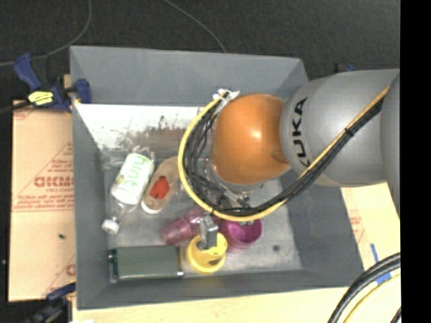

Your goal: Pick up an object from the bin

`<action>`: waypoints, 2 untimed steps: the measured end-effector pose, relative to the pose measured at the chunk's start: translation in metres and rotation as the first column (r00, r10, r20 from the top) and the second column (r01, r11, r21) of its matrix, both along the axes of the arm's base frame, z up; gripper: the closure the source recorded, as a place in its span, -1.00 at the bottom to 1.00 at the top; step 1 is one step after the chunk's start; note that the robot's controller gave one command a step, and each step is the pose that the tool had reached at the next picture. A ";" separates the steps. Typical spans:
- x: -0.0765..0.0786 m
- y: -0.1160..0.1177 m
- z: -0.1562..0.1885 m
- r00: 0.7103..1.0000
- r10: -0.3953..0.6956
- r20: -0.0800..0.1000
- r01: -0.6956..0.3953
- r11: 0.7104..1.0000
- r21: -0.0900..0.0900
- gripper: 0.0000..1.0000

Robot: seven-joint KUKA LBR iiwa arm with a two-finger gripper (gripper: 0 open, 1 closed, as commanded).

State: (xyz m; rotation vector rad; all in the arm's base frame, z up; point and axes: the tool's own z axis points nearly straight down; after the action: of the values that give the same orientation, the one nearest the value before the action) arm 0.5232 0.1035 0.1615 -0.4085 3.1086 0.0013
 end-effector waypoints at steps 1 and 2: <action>0.005 0.002 -0.043 0.999 0.048 -0.003 -0.048 0.999 0.000 -1.00; 0.046 -0.016 -0.092 0.955 0.297 0.004 -0.297 0.955 -0.003 -1.00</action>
Offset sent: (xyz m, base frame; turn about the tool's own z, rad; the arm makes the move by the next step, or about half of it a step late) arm 0.0449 -0.0148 -0.0915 -0.3046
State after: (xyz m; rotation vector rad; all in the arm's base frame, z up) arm 0.5693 0.0871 0.0696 -0.8703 3.0083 -0.0013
